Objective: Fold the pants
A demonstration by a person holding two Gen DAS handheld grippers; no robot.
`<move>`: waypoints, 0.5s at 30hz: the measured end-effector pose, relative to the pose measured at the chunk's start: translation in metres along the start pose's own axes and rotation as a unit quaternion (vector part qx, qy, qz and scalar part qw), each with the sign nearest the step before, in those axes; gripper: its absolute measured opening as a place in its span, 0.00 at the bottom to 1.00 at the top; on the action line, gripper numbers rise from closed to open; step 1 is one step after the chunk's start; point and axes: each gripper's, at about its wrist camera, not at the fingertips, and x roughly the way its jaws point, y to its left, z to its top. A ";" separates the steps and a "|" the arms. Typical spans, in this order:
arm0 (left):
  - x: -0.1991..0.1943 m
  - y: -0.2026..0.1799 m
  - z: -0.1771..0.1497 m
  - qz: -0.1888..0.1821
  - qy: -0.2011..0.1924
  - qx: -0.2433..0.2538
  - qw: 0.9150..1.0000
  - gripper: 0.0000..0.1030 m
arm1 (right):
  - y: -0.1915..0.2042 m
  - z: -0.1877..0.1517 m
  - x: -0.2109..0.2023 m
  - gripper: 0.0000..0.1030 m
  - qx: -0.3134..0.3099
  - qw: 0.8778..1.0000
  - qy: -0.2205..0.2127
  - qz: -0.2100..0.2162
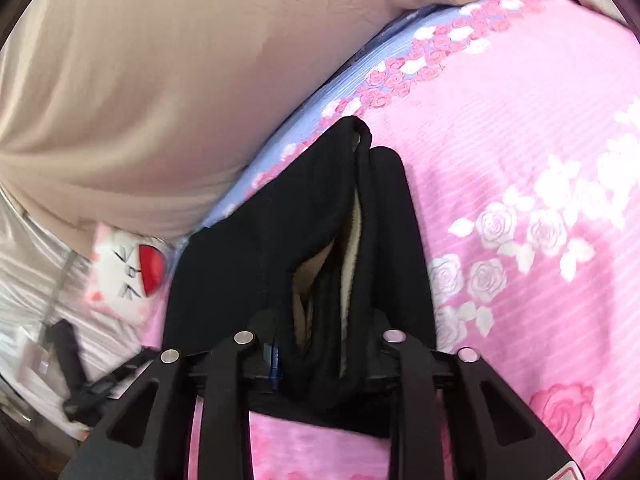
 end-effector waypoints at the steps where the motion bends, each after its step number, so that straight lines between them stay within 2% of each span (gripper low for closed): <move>1: 0.002 -0.003 0.001 -0.001 0.003 -0.003 1.000 0.95 | 0.001 0.003 -0.009 0.37 -0.015 1.000 -0.012 -0.012; 2: 0.004 -0.003 0.003 -0.004 0.006 -0.011 1.000 0.95 | 0.007 0.004 -0.014 0.42 -0.034 0.999 -0.022 -0.032; 4: 0.008 0.002 0.004 -0.018 0.011 -0.033 0.999 0.95 | 0.015 0.003 -0.021 0.67 -0.062 0.994 -0.033 -0.079; 6: 0.021 0.008 0.006 -0.031 0.030 -0.056 0.998 0.96 | 0.011 0.002 -0.021 0.70 -0.080 0.991 -0.028 -0.105; 10: 0.047 0.015 0.004 -0.090 0.054 -0.108 0.989 0.96 | -0.015 -0.001 0.002 0.72 -0.027 0.997 0.023 -0.069; 12: 0.058 0.018 0.004 -0.128 0.060 -0.128 0.982 0.96 | -0.017 -0.003 0.003 0.73 -0.023 0.999 0.008 -0.045; 13: 0.057 0.017 0.005 -0.133 0.044 -0.123 0.983 0.96 | -0.016 -0.003 0.006 0.66 -0.027 0.999 0.004 -0.045; 14: 0.060 0.014 0.007 -0.140 0.046 -0.112 0.983 0.95 | -0.015 -0.004 0.010 0.57 -0.020 0.999 0.007 -0.031; 15: 0.059 0.010 0.008 -0.134 0.042 -0.096 0.985 0.87 | -0.014 -0.004 0.011 0.47 -0.013 1.000 0.007 -0.018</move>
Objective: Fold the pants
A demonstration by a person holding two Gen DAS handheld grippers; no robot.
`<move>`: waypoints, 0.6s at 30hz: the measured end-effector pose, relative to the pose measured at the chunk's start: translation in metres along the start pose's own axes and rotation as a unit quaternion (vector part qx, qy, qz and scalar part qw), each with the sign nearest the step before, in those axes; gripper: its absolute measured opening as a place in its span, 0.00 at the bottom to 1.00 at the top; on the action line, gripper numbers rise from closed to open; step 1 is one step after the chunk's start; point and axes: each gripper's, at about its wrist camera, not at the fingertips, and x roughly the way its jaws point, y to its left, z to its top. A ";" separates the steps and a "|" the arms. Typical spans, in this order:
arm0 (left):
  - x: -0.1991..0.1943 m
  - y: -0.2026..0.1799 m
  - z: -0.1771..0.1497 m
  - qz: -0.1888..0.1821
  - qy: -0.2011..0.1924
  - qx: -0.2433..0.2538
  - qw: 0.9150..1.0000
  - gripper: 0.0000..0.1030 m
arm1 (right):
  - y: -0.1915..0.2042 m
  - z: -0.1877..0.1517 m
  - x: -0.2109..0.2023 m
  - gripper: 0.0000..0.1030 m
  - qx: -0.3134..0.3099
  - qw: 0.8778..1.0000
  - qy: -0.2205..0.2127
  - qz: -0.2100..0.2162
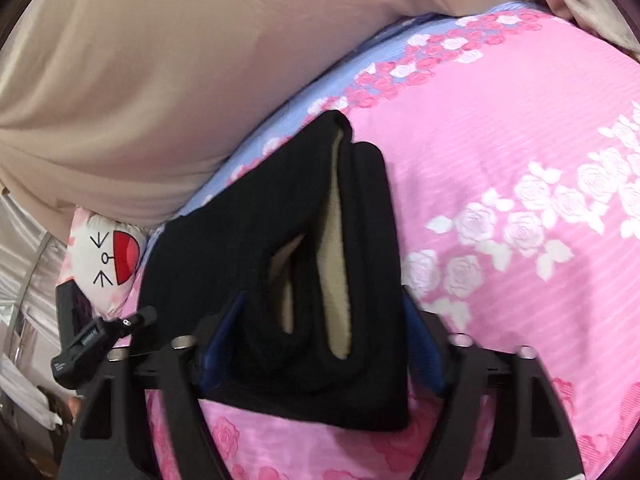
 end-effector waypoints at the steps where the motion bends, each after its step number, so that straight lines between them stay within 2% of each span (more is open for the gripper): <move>1: -0.001 -0.004 0.000 -0.024 0.004 0.015 1.000 0.47 | 0.003 0.001 -0.001 0.40 0.000 1.000 0.001 0.005; 2: -0.005 -0.008 0.000 -0.038 0.011 0.021 0.999 0.42 | 0.007 0.002 -0.005 0.38 -0.002 1.000 -0.002 0.010; 5: -0.027 -0.016 -0.001 -0.032 0.004 0.046 0.998 0.29 | 0.021 0.001 -0.028 0.34 -0.005 0.999 -0.003 0.051; 7: -0.047 -0.015 -0.007 -0.049 0.018 0.046 0.998 0.28 | 0.031 -0.005 -0.044 0.34 -0.015 0.998 0.001 0.062; 10: -0.078 -0.008 -0.028 -0.061 0.036 0.052 0.996 0.28 | 0.036 -0.033 -0.056 0.34 -0.018 0.998 0.030 0.055; 11: -0.081 -0.008 -0.037 -0.055 0.040 0.057 0.996 0.33 | 0.031 -0.042 -0.055 0.35 -0.017 0.998 0.040 0.045; 12: -0.081 -0.007 -0.050 -0.034 0.049 0.069 0.996 0.37 | 0.023 -0.054 -0.049 0.40 -0.017 0.998 0.051 0.019; 13: -0.076 -0.007 -0.060 -0.014 0.053 0.078 0.995 0.46 | 0.015 -0.062 -0.045 0.54 -0.016 0.998 0.052 -0.002; 14: -0.070 -0.006 -0.070 0.018 0.048 0.088 0.995 0.64 | 0.011 -0.066 -0.046 0.55 -0.009 0.999 0.043 0.000; 15: -0.071 -0.008 -0.074 0.049 0.029 0.091 0.994 0.71 | 0.009 -0.066 -0.050 0.55 0.002 0.999 0.034 0.006; 16: -0.079 -0.007 -0.077 0.063 0.014 0.094 0.993 0.75 | 0.011 -0.061 -0.060 0.59 0.015 0.999 0.028 0.003; 17: -0.089 -0.013 -0.077 0.079 -0.003 0.106 0.991 0.73 | 0.015 -0.058 -0.068 0.59 0.011 1.000 0.012 -0.001; 18: -0.106 -0.024 -0.074 0.102 -0.037 0.124 0.986 0.74 | 0.022 -0.053 -0.081 0.56 -0.007 1.000 -0.018 -0.011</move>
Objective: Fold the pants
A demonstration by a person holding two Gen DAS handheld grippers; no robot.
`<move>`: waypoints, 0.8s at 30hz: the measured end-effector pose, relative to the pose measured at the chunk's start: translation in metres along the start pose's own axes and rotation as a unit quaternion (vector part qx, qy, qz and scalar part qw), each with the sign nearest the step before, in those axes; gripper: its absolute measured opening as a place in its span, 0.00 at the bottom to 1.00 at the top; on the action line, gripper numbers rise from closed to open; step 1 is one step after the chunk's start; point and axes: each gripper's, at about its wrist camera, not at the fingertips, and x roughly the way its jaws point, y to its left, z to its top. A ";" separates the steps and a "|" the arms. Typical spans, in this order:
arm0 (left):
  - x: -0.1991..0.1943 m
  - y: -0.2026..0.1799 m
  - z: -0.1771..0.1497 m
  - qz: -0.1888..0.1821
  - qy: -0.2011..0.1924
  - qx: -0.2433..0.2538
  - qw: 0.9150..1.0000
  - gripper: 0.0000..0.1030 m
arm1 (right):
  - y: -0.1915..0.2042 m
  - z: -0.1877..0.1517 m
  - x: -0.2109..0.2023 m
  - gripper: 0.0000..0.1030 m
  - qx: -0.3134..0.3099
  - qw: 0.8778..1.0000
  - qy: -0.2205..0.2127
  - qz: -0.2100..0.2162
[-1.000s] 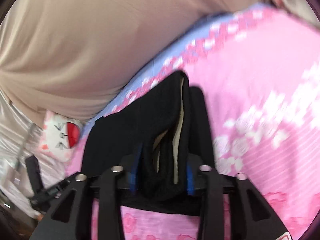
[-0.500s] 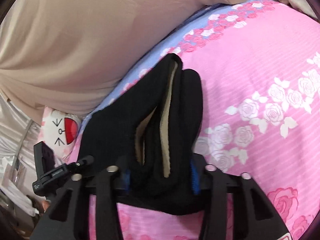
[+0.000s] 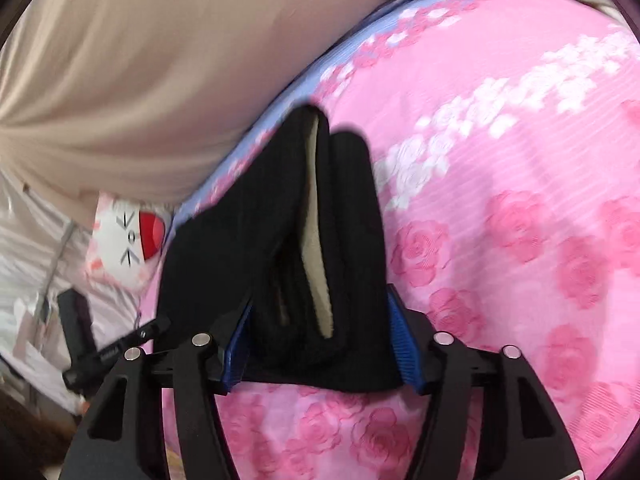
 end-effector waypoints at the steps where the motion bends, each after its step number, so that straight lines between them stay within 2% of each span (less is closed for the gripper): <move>1: -0.016 -0.004 0.004 0.023 -0.032 0.009 0.999 0.78 | 0.015 0.009 -0.016 0.43 -0.037 0.999 -0.034 -0.016; 2: -0.032 -0.009 0.010 0.045 -0.067 0.017 0.997 0.91 | 0.029 0.017 -0.022 0.31 -0.068 0.996 -0.043 -0.030; 3: -0.046 -0.013 0.017 0.059 -0.098 0.021 0.993 0.96 | 0.043 0.026 -0.023 0.13 -0.089 0.994 -0.051 -0.035; 4: -0.054 -0.017 0.023 0.057 -0.119 0.023 0.991 0.95 | 0.053 0.030 -0.024 0.11 -0.104 0.993 -0.056 -0.028; 6: -0.055 -0.027 0.038 0.045 -0.128 0.020 0.991 0.95 | 0.090 0.043 -0.006 0.09 -0.148 0.988 -0.040 0.012; 7: -0.047 -0.032 0.044 0.035 -0.124 0.016 0.992 0.95 | 0.102 0.045 0.005 0.09 -0.160 0.986 -0.031 0.018; 8: -0.036 -0.036 0.049 0.028 -0.116 0.012 0.993 0.95 | 0.119 0.047 0.029 0.09 -0.182 0.983 -0.006 0.026; 10: 0.006 -0.044 0.064 0.044 -0.078 0.001 0.996 0.95 | 0.135 0.051 0.071 0.09 -0.197 0.980 0.031 0.026; 12: 0.050 -0.034 0.077 0.075 -0.042 -0.026 0.996 0.95 | 0.128 0.055 0.118 0.08 -0.187 0.980 0.069 -0.001; 13: 0.069 -0.026 0.082 0.100 -0.024 -0.043 0.994 0.94 | 0.115 0.057 0.136 0.03 -0.185 0.978 0.070 -0.062; 14: 0.086 -0.015 0.085 0.124 -0.010 -0.062 0.990 0.93 | 0.098 0.057 0.143 0.00 -0.180 0.976 0.067 -0.102; 15: 0.102 -0.003 0.086 0.139 -0.001 -0.071 0.988 0.94 | 0.080 0.060 0.148 0.00 -0.150 0.983 0.069 -0.084; 16: 0.113 0.005 0.086 0.146 0.014 -0.075 0.986 0.94 | 0.060 0.067 0.145 0.00 -0.097 0.992 0.070 -0.037; 17: 0.122 0.013 0.085 0.128 0.032 -0.088 0.987 0.94 | 0.054 0.070 0.141 0.00 -0.063 0.995 0.075 -0.018; 19: 0.119 0.017 0.085 0.127 0.025 -0.097 0.987 0.94 | 0.077 0.067 0.131 0.00 -0.107 0.992 0.060 -0.043; 22: 0.102 -0.005 0.084 0.183 -0.019 -0.037 0.982 0.93 | 0.092 0.057 0.117 0.05 -0.134 0.990 0.039 -0.029; 24: 0.089 -0.016 0.084 0.196 -0.041 -0.020 0.979 0.93 | 0.071 0.055 0.125 0.00 -0.152 0.982 0.052 -0.097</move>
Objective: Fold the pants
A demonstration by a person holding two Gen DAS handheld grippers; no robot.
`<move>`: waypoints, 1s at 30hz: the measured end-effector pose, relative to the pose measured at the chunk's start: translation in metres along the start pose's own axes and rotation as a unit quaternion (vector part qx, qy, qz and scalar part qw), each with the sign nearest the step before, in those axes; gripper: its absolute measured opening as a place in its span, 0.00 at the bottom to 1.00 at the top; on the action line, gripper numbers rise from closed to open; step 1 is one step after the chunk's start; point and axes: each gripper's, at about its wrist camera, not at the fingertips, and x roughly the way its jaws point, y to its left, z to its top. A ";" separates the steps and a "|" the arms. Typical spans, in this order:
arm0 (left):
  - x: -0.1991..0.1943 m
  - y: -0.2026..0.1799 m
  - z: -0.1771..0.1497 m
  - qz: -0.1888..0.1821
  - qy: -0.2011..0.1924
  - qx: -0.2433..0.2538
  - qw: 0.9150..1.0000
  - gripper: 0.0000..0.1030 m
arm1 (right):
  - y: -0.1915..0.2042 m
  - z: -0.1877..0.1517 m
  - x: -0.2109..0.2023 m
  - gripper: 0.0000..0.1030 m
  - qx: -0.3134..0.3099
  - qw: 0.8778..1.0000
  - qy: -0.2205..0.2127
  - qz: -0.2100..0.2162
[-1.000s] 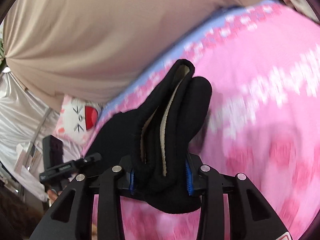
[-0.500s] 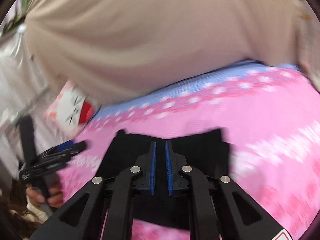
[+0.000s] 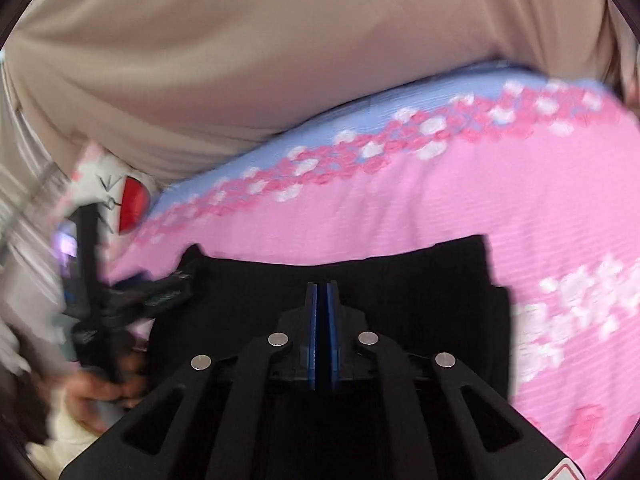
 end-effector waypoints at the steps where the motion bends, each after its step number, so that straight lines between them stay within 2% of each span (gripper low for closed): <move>1: -0.010 -0.002 0.001 -0.009 -0.010 0.000 1.000 0.93 | -0.016 -0.005 -0.004 0.00 0.035 0.999 -0.007 0.030; 3: -0.033 -0.004 0.001 -0.035 -0.020 -0.001 0.999 0.93 | -0.015 -0.006 -0.020 0.00 0.055 0.998 -0.011 0.040; 4: -0.042 -0.003 -0.001 -0.042 -0.025 0.001 0.999 0.93 | -0.009 -0.008 -0.034 0.10 0.040 0.998 -0.029 0.034; 6: -0.060 -0.005 -0.008 -0.061 -0.032 0.011 0.998 0.93 | 0.008 -0.018 -0.064 0.12 0.005 0.997 -0.061 0.045; 8: -0.072 -0.009 -0.016 -0.074 -0.035 0.022 0.996 0.93 | 0.016 -0.031 -0.081 0.12 -0.003 0.996 -0.062 0.060; 12: -0.075 -0.023 -0.036 -0.104 -0.016 0.041 0.994 0.94 | 0.011 -0.064 -0.079 0.12 -0.002 0.999 -0.034 0.039; 14: -0.075 -0.028 -0.044 -0.105 -0.011 0.047 0.993 0.94 | -0.001 -0.079 -0.072 0.11 0.009 0.999 -0.012 0.030; 15: -0.075 -0.030 -0.048 -0.106 -0.008 0.049 0.993 0.94 | -0.008 -0.085 -0.067 0.04 0.021 0.999 -0.008 0.032; 16: -0.075 -0.032 -0.051 -0.107 -0.004 0.052 0.993 0.94 | -0.014 -0.088 -0.068 0.02 0.035 0.998 -0.012 0.044; 18: -0.075 -0.035 -0.057 -0.108 0.004 0.059 0.992 0.94 | -0.014 -0.090 -0.075 0.02 0.046 0.998 -0.013 0.047; 19: -0.075 -0.034 -0.059 -0.106 0.006 0.058 0.993 0.94 | -0.008 -0.089 -0.080 0.08 0.037 0.998 -0.019 0.045; 21: -0.076 -0.033 -0.064 -0.111 0.009 0.057 0.992 0.94 | -0.001 -0.090 -0.082 0.11 0.019 0.999 -0.019 0.044; 23: -0.076 -0.033 -0.070 -0.111 0.013 0.058 0.992 0.94 | -0.002 -0.096 -0.076 0.11 0.006 0.999 -0.011 0.035; 24: -0.074 -0.034 -0.074 -0.110 0.018 0.062 0.992 0.94 | -0.006 -0.099 -0.073 0.06 0.011 0.999 -0.010 0.041; 26: -0.066 -0.034 -0.085 -0.106 0.036 0.071 0.991 0.94 | -0.018 -0.098 -0.085 0.06 0.045 0.996 -0.010 0.073; 28: -0.068 -0.032 -0.092 -0.103 0.029 0.076 0.991 0.95 | -0.023 -0.093 -0.107 0.12 0.045 0.996 -0.037 0.072; 30: -0.072 -0.031 -0.096 -0.104 0.023 0.082 0.991 0.95 | -0.034 -0.082 -0.131 0.13 0.030 0.997 -0.064 0.033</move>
